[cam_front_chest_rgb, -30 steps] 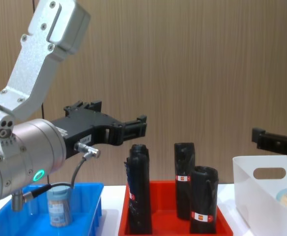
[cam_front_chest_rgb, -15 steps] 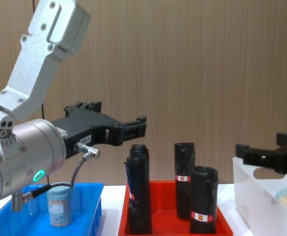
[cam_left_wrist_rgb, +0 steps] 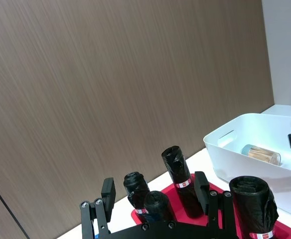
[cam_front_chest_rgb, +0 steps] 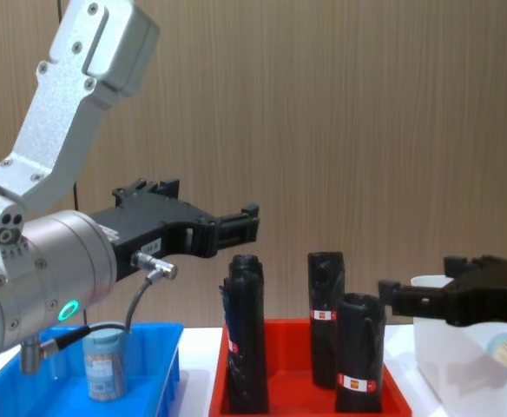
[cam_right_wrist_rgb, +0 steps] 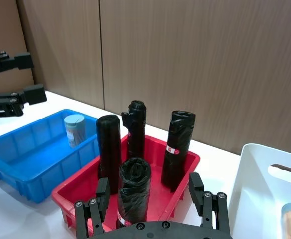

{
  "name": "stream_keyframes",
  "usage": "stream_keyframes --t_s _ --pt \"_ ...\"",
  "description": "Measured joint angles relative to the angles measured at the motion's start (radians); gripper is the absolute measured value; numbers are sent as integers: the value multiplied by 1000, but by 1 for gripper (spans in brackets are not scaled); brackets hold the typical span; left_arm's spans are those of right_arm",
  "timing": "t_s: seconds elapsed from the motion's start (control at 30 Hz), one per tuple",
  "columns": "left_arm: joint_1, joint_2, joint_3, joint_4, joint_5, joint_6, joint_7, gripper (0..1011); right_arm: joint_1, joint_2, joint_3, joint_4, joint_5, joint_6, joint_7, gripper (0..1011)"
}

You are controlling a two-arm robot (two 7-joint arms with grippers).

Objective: Pick the cotton swabs from the blue box and place them into the white box.

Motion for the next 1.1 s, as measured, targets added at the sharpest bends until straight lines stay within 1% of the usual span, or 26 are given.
stream_keyframes --t_s 0.47,1.1 --pt "0 0 0 0 0 0 0 1004 74 -38 -21 107 -46 24 57 1002" --pt "0 0 0 0 0 0 0 1004 160 -79 -35 255 -69 32 101 1002"
